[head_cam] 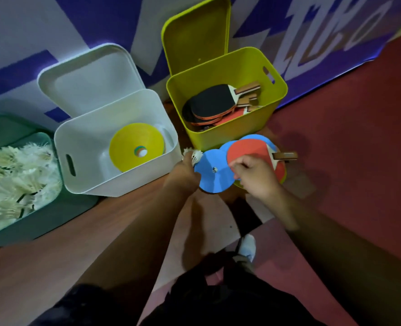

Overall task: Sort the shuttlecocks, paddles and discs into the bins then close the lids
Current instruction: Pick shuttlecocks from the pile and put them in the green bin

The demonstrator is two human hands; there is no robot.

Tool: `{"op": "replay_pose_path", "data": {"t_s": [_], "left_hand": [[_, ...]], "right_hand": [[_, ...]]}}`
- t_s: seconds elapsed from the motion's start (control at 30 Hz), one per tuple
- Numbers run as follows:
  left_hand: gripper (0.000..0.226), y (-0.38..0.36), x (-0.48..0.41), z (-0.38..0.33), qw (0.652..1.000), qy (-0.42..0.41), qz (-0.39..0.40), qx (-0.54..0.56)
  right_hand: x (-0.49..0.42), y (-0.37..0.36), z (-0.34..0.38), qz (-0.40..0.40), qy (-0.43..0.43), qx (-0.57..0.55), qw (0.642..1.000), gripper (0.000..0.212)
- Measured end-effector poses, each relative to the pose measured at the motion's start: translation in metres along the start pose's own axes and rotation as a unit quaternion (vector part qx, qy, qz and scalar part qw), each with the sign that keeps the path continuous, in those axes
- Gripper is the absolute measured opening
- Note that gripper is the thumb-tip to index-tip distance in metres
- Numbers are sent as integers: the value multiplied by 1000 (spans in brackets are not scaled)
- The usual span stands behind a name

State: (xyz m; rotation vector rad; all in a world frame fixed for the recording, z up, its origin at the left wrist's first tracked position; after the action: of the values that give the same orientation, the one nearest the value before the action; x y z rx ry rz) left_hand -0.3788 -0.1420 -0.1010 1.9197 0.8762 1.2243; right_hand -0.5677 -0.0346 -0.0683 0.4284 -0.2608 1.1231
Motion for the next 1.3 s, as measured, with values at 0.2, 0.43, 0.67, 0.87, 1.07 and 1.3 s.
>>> {"op": "replay_pose_path", "data": {"t_s": [0.2, 0.43, 0.67, 0.87, 1.07, 1.3], "left_hand": [[34, -20, -20, 11, 996, 53, -40, -65], [15, 5, 46, 23, 984, 88, -154, -11], [17, 55, 122, 81, 918, 171, -201, 296], [15, 110, 177, 143, 855, 211, -280, 383], [15, 146, 210, 215, 808, 239, -333, 423], [11, 194, 201, 320, 772, 243, -399, 430]], "right_hand": [[1, 25, -11, 39, -8, 28, 999, 18], [-5, -5, 17, 106, 14, 45, 993, 23], [3, -111, 95, 218, 102, 56, 969, 21], [26, -209, 141, 299, 124, 59, 944, 22], [38, -275, 159, 320, 110, 60, 939, 21], [43, -340, 169, 312, 120, 83, 939, 25]]}}
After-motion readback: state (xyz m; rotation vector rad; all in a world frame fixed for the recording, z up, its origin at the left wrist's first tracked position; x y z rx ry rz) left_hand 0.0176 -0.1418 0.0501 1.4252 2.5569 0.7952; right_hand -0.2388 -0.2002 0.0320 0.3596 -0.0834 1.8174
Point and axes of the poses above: each hand's wrist, its own x-axis away from the middle knuckle, its own y-axis out of the back of the hand, z = x × y, the point moved 1 cm from there along -x, towards the middle knuckle, and after that the axes turned 15 degrees about -x, right-handed, at the moved point
